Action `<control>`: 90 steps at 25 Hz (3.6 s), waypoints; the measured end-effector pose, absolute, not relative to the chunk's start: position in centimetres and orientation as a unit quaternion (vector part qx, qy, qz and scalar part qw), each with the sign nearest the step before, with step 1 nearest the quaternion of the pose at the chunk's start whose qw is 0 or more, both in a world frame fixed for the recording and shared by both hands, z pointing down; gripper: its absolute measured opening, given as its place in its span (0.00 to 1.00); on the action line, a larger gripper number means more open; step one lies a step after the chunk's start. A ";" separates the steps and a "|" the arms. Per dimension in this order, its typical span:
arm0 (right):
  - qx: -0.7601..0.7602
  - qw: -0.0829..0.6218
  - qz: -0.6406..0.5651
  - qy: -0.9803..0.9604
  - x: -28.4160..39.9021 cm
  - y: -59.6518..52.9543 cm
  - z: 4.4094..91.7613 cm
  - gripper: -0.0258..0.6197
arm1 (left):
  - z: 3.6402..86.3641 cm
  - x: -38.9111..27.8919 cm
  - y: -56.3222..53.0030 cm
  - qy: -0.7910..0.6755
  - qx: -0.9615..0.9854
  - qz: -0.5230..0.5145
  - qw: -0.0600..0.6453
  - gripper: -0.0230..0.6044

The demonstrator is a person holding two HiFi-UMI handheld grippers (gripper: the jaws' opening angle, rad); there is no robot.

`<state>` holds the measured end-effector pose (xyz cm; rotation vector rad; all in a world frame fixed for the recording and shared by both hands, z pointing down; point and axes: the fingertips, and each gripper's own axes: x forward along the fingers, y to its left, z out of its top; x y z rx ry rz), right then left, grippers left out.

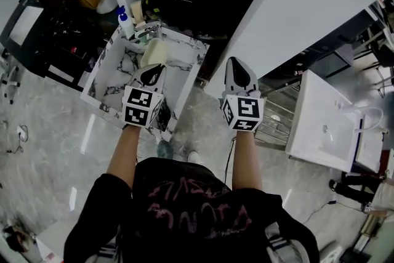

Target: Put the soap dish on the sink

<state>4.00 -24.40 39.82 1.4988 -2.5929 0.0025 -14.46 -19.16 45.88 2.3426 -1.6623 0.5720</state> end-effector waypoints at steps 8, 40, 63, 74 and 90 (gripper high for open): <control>0.529 0.092 0.005 -0.844 3.1 -26.1 41.5 0.06 | 49.9 -14.8 -24.3 -0.521 0.816 0.213 0.129 0.08; 0.594 0.181 0.049 -0.782 7.1 -28.4 49.2 0.06 | 65.7 -13.0 -32.3 -0.421 0.817 0.329 0.216 0.08; 0.593 0.163 0.053 -0.787 7.3 -27.4 47.7 0.06 | 62.2 -12.8 -31.0 -0.434 0.827 0.296 0.200 0.19; 0.574 0.140 0.044 -0.806 6.0 -25.7 46.2 0.06 | 56.9 -13.6 -29.1 -0.476 0.824 0.260 0.164 0.11; 0.550 0.100 0.022 -0.829 7.0 -20.8 42.8 0.06 | 46.0 -12.5 -22.9 -0.542 0.814 0.197 0.073 0.06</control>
